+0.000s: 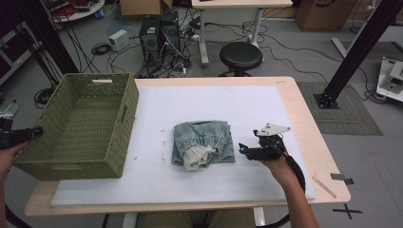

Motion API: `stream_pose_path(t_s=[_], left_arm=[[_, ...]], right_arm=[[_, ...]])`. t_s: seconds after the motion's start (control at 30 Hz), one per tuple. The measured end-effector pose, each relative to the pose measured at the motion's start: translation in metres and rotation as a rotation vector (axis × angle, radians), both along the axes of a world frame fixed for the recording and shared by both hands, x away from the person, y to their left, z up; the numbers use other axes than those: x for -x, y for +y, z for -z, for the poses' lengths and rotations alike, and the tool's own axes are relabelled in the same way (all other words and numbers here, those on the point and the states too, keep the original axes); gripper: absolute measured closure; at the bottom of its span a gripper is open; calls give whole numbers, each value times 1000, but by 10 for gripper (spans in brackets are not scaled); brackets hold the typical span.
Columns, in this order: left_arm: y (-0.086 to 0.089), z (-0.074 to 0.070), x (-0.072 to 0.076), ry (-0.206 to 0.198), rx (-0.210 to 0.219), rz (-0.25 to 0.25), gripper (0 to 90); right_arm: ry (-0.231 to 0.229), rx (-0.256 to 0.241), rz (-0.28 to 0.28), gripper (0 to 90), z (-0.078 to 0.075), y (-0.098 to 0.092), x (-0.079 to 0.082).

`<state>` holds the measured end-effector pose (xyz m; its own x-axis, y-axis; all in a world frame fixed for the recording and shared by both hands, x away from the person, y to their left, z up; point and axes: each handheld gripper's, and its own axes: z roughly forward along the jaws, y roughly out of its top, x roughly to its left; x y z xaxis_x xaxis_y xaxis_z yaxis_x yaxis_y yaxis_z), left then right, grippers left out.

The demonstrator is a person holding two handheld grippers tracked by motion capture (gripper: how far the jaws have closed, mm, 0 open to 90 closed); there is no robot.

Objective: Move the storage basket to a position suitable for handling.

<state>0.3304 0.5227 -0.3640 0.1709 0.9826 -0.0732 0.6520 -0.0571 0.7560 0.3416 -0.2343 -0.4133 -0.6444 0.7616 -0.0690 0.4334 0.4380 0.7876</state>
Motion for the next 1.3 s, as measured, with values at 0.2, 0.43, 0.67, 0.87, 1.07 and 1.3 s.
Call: stream_pose_path(t_s=[0.2, 0.43, 0.67, 0.87, 1.07, 1.3], left_arm=[[1, 1, 2, -6, 13, -7, 818], [1, 0, 2, -1, -2, -7, 818], [4, 1, 3, -9, 13, -4, 818], [8, -7, 12, -127, 25, -65, 655], [1, -33, 21, -262, 120, -10, 451], [-31, -45, 15, -301, 167, 88, 302]], right_arm=[[3, -1, -4, 221, 1, 0, 0], [2, -3, 3, 221, -1, -3, 1], [3, -6, 7, 221, 0, -5, 1], [6, -3, -2, 221, 1, -1, -1], [2, -8, -6, 221, 0, -1, -2], [6, -21, -11, 221, 4, -2, -3]])
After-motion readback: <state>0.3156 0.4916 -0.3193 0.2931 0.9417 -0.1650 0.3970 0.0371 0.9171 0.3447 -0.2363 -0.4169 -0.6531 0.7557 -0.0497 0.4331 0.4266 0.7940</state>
